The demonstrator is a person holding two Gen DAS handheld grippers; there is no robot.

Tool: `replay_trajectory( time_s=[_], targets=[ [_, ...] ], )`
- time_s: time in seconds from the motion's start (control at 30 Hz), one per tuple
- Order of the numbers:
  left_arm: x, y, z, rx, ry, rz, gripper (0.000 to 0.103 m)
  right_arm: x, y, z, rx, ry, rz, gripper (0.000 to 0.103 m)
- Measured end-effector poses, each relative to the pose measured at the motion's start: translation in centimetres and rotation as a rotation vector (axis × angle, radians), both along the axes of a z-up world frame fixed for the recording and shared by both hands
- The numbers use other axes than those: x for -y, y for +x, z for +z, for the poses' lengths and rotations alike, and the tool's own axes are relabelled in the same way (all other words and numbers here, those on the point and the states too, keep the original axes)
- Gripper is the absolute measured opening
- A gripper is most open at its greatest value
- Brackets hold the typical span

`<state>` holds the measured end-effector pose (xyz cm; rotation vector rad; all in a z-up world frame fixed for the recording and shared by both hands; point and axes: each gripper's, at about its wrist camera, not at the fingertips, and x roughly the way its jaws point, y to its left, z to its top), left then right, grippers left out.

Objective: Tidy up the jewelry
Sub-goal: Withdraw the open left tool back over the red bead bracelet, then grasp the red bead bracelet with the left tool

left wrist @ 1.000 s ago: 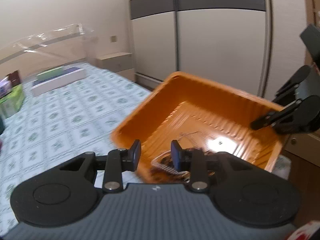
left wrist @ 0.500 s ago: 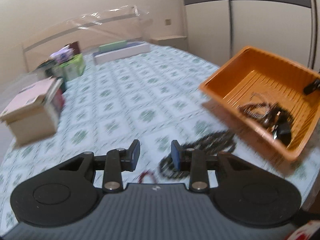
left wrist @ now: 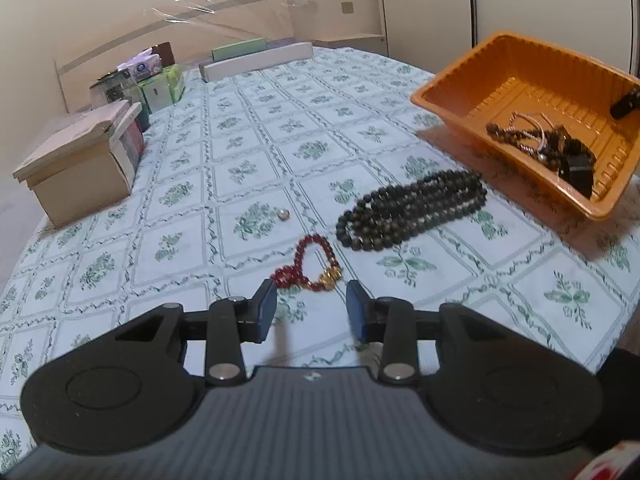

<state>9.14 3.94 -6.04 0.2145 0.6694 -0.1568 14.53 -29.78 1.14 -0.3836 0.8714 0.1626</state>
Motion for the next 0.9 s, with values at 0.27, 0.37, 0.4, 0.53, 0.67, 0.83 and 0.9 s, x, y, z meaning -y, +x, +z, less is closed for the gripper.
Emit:
replay_trajectory(
  time_s=[0.27,0.37,0.4,0.53,0.67,0.83,0.9],
  targets=[
    [1.1,1.0,-0.2,0.015,0.019,-0.041,0.034,0.1,0.0,0.0,0.0,0.0,0.0,0.003],
    [1.5,2.0,-0.3,0.011,0.038,-0.061,0.032,0.1,0.0,0.0,0.0,0.0,0.0,0.003],
    [1.6,2.4,-0.3,0.009,0.041,-0.07,0.03,0.1,0.0,0.0,-0.001,0.001,0.0,0.003],
    [1.9,3.9,-0.9,-0.029,0.072,-0.107,0.023,0.2,-0.1,-0.1,-0.003,0.004,-0.002,0.003],
    [1.8,4.3,-1.2,-0.057,0.091,-0.121,0.023,0.2,0.0,-0.2,-0.002,0.003,-0.002,0.003],
    [1.7,4.1,-1.2,-0.077,0.074,-0.124,0.011,0.3,-0.1,-0.3,-0.004,0.005,-0.006,0.003],
    [1.8,4.1,-1.2,-0.084,0.069,-0.13,0.004,0.4,-0.1,-0.4,-0.003,0.005,-0.005,0.003]
  ],
)
